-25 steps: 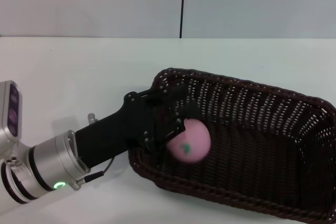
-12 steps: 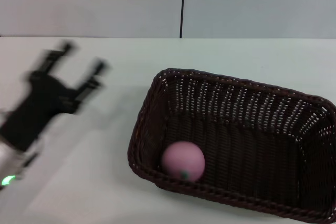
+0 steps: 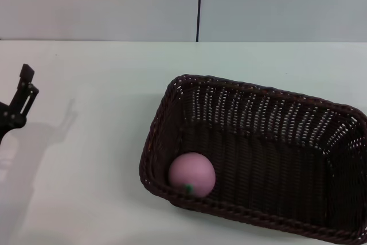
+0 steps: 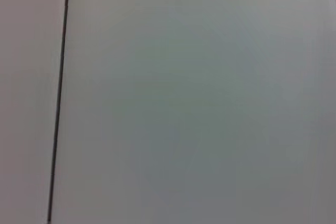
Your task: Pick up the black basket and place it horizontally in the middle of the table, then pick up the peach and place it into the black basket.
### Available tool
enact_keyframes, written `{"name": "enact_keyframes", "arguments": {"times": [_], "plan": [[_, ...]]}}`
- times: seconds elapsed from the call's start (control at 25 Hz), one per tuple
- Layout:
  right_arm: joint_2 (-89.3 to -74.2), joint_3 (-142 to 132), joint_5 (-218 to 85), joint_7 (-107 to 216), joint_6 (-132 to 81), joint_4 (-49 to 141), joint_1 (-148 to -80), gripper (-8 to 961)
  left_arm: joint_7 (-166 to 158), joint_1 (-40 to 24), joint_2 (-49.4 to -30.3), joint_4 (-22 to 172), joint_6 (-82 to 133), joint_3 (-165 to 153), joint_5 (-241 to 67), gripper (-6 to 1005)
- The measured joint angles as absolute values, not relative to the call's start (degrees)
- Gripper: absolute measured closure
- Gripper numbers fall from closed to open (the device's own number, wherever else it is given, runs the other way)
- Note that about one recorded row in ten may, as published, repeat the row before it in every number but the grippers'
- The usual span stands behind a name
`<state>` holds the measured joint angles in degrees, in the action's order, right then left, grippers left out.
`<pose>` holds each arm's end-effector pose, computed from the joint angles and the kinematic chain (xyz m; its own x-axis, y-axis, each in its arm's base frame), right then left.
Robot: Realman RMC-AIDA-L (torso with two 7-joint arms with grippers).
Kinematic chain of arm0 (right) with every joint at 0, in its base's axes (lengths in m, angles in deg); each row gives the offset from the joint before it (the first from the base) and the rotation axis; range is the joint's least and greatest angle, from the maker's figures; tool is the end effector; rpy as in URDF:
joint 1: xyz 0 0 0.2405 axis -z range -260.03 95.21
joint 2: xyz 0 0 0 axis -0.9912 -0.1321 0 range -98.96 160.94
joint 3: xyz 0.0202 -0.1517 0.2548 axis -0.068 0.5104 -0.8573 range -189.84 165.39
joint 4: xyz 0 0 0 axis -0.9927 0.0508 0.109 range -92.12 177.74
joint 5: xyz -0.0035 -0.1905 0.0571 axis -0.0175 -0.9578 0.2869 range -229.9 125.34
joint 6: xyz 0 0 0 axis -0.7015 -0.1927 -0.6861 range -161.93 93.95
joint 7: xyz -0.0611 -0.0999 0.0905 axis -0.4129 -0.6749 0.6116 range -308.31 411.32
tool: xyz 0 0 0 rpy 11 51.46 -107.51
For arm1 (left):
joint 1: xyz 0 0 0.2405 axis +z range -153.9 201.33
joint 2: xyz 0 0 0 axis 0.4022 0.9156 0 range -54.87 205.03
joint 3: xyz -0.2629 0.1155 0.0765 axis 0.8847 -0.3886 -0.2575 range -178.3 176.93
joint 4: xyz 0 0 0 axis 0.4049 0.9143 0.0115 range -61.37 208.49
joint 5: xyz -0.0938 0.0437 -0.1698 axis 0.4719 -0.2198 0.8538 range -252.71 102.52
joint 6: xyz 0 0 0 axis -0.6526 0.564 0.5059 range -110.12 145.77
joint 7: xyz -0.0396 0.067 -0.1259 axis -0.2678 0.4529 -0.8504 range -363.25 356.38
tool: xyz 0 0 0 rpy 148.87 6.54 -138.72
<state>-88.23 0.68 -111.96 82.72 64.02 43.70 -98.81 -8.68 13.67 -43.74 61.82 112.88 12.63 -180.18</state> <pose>0.3793 0.2580 0.0496 0.4284 0.4095 -0.8055 -0.8678 -0.0621 -0.4931 -0.3601 0.2221 -0.0222 0.6588 -0.2496 0.7097 0.6914 -0.1709 -0.7019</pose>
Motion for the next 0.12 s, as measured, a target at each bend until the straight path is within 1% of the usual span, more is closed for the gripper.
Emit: {"name": "enact_keyframes", "arguments": {"times": [0.12], "plan": [[-88.27, 0.87, -112.22, 82.68, 65.36, 42.75, -98.38, 451, -8.51, 14.20, -43.43, 62.09, 113.83, 13.95, -180.19, 166]]}}
